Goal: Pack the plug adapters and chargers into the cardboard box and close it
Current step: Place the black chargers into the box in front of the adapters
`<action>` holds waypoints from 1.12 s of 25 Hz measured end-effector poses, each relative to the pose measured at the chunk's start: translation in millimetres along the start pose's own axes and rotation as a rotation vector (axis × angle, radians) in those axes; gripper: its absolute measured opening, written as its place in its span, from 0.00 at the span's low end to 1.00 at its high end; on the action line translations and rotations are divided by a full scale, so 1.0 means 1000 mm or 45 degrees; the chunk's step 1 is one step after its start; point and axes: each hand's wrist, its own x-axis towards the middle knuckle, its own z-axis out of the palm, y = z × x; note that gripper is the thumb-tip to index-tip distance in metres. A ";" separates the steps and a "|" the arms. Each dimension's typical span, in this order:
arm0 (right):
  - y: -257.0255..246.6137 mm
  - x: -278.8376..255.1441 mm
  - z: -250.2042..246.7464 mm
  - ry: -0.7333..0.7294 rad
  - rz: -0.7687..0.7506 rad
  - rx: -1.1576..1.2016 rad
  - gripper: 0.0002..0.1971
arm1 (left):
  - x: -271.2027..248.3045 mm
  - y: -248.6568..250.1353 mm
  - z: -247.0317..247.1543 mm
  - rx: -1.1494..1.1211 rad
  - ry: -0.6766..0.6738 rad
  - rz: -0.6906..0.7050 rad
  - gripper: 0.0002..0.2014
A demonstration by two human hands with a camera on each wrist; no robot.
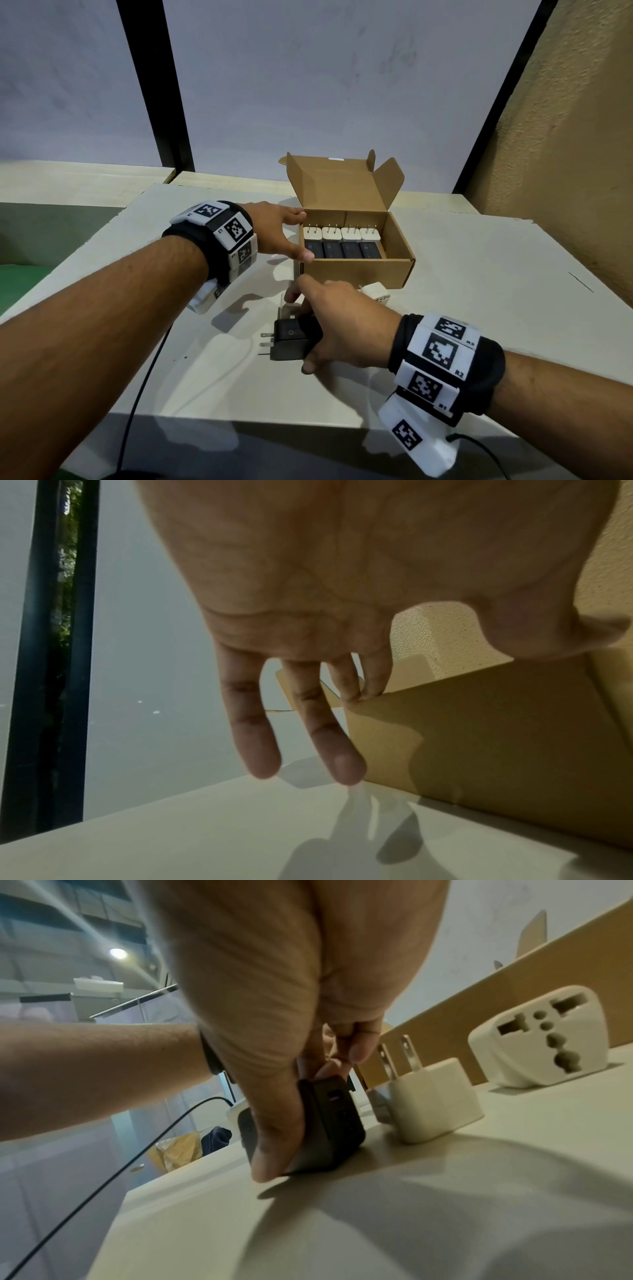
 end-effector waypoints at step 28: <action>0.119 0.034 -0.101 0.631 0.409 0.050 0.17 | 0.003 0.000 0.002 -0.009 -0.031 -0.009 0.49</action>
